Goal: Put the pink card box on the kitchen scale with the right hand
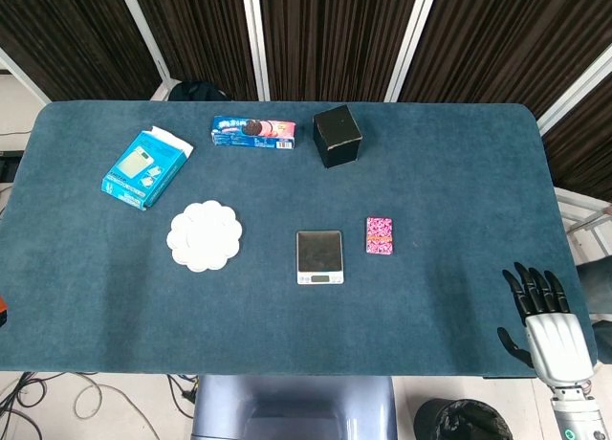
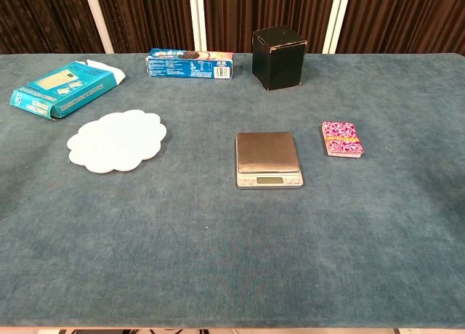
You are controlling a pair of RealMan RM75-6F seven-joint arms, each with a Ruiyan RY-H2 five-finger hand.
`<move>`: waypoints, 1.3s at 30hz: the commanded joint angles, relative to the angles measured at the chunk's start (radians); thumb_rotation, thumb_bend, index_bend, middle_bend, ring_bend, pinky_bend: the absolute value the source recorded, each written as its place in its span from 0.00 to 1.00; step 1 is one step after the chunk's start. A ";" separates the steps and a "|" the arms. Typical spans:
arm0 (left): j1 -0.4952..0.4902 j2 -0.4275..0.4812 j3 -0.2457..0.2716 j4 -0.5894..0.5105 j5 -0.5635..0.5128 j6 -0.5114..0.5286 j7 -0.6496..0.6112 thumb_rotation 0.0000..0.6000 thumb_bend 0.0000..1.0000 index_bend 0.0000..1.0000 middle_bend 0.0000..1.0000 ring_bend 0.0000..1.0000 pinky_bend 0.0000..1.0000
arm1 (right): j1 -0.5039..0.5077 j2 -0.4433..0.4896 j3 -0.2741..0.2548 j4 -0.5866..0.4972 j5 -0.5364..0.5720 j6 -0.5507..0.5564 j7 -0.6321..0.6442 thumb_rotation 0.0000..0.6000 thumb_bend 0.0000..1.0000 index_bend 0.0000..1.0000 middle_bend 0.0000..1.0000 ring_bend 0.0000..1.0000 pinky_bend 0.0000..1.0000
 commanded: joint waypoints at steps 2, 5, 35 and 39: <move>0.001 0.001 0.000 -0.002 -0.001 0.002 -0.001 1.00 0.66 0.06 0.00 0.00 0.00 | 0.018 0.023 -0.004 -0.011 0.006 -0.032 0.014 1.00 0.36 0.00 0.00 0.00 0.00; 0.004 0.001 -0.003 -0.005 -0.008 0.004 -0.004 1.00 0.66 0.06 0.00 0.00 0.00 | 0.034 0.027 0.006 -0.015 0.010 -0.049 0.031 1.00 0.36 0.00 0.00 0.00 0.00; 0.000 0.000 -0.008 -0.002 -0.020 -0.006 -0.001 1.00 0.66 0.06 0.00 0.00 0.00 | 0.707 -0.198 0.233 -0.016 0.894 -0.660 -0.517 1.00 0.36 0.00 0.00 0.00 0.00; -0.001 0.000 -0.008 -0.001 -0.020 -0.007 0.002 1.00 0.66 0.06 0.00 0.00 0.00 | 0.751 -0.243 0.212 0.029 0.967 -0.656 -0.560 1.00 0.36 0.00 0.00 0.00 0.00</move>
